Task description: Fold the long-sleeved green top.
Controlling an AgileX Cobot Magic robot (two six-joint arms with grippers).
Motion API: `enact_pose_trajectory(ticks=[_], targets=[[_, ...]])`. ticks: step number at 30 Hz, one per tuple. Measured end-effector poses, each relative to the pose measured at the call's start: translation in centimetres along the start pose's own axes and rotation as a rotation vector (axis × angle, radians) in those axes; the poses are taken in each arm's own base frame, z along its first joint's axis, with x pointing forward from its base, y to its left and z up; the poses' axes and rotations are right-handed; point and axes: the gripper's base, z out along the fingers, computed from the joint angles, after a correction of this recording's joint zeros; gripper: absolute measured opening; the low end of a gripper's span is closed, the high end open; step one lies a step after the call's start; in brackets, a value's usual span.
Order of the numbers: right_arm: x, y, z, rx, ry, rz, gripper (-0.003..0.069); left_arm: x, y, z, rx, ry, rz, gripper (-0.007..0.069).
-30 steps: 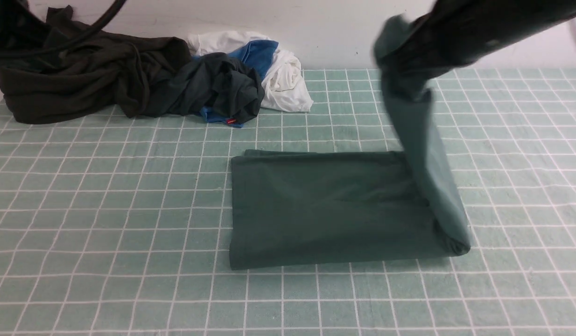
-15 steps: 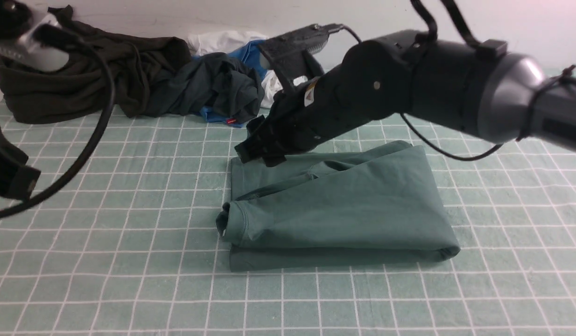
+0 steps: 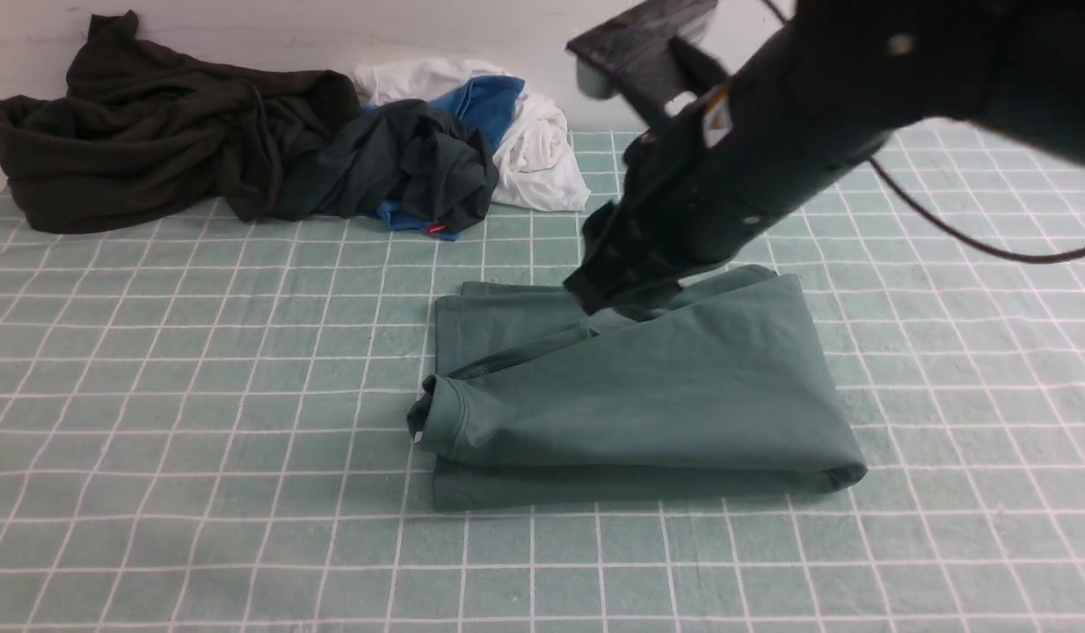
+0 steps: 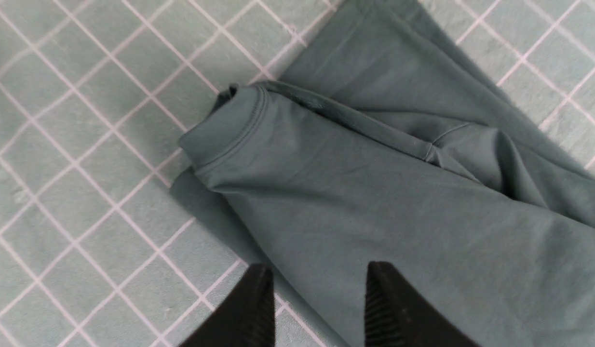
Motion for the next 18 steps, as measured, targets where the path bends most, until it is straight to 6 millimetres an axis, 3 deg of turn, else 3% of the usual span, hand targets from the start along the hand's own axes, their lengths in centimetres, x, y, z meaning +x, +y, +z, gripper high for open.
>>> enact_pose_trajectory(ticks=[1,3,5,7,9,13,18], targets=[[0.1,0.0,-0.3,0.0,-0.007,0.0,0.0198,0.2,0.0,0.1,-0.002,-0.003,-0.001,-0.0003],[1.9,0.3,-3.6,0.006,-0.084,-0.002,0.0103,1.8,0.2,-0.4,-0.005,-0.078,-0.02,-0.0003],[2.7,0.4,-4.7,0.009,-0.116,-0.002,0.0064,2.2,0.2,-0.7,-0.004,-0.11,-0.026,-0.0003],[5.3,0.8,-7.6,0.017,-0.189,-0.003,0.0004,2.8,0.3,-1.3,-0.002,-0.177,-0.033,-0.0003],[6.2,0.9,-8.6,0.02,-0.218,-0.004,-0.0004,2.9,0.3,-1.4,-0.002,-0.193,-0.035,-0.0003],[9.8,1.3,-12.0,0.03,-0.318,-0.01,-0.0013,3.1,0.4,-1.5,-0.002,-0.208,-0.035,-0.0003],[12.6,1.6,-13.7,0.034,-0.359,-0.013,-0.0014,3.1,0.4,-1.5,-0.002,-0.208,-0.035,-0.0003]])
